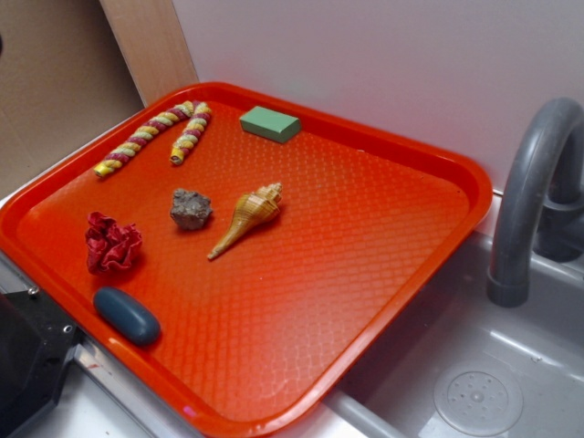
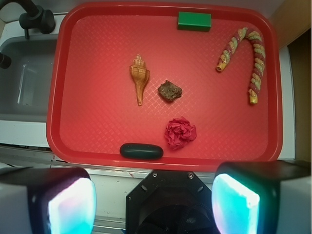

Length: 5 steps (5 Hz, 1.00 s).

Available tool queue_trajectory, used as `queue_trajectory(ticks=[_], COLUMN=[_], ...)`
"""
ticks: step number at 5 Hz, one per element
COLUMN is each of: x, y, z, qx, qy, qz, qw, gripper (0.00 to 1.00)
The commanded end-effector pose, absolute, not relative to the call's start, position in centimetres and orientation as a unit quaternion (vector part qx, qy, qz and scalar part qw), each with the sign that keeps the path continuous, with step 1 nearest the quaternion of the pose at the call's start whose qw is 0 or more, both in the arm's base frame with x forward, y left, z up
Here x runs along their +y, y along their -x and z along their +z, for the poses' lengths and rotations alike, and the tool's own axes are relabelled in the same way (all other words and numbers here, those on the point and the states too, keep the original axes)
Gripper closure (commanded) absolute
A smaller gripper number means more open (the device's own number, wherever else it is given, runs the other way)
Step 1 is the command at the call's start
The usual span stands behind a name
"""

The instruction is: Grab the multicolored rope.

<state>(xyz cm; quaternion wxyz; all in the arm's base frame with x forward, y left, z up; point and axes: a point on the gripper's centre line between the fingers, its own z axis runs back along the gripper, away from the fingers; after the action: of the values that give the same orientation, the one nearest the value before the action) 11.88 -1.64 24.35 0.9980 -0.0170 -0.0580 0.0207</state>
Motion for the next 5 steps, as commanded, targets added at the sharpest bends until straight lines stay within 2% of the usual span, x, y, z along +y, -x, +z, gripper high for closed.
queue_trajectory(ticks=[1, 2, 3, 5], x=[-1.6, -0.1, 2.0, 8.1], y=[-11.9, -15.0, -17.9, -23.4], z=[24.3, 24.0, 23.1, 19.9], qx=[-0.058, -0.092, -0.112, -0.165], qy=[0.017, -0.004, -0.023, -0.092], qz=[0.021, 0.068, 0.107, 0.173], qw=[0.998, 0.993, 0.988, 0.967], gripper=[0.00, 0.00, 0.00, 0.00])
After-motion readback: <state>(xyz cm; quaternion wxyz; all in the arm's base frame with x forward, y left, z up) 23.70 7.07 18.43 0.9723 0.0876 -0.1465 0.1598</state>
